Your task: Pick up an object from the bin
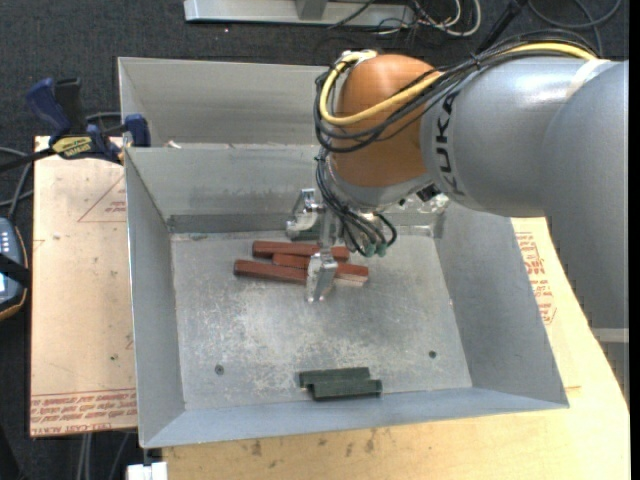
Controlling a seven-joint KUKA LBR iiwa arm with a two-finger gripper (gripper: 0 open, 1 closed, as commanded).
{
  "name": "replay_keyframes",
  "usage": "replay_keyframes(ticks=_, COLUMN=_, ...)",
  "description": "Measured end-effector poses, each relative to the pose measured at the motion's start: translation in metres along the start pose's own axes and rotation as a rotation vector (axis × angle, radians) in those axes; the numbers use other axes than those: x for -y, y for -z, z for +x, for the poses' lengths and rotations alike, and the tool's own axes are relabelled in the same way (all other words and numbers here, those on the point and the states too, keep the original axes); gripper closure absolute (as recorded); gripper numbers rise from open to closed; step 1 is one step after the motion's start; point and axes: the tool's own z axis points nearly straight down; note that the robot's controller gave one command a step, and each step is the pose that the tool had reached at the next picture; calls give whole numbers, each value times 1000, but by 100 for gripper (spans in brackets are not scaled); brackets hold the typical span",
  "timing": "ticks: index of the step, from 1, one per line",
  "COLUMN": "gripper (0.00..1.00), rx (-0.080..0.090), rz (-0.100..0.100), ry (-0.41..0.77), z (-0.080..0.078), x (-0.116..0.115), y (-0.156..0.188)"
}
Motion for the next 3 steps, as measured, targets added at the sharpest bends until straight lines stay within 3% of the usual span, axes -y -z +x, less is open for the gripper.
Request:
replay_keyframes(ticks=1, gripper=0, rx=-7, rz=0, ry=-19, z=-6, x=6, y=-35)
replay_keyframes(ticks=2, gripper=100, rx=11, rz=-3, ry=-39, z=-34, x=-31, y=-78)
replay_keyframes(ticks=3, gripper=100, rx=11, rz=-3, ry=-39, z=-34, x=-31, y=-78)
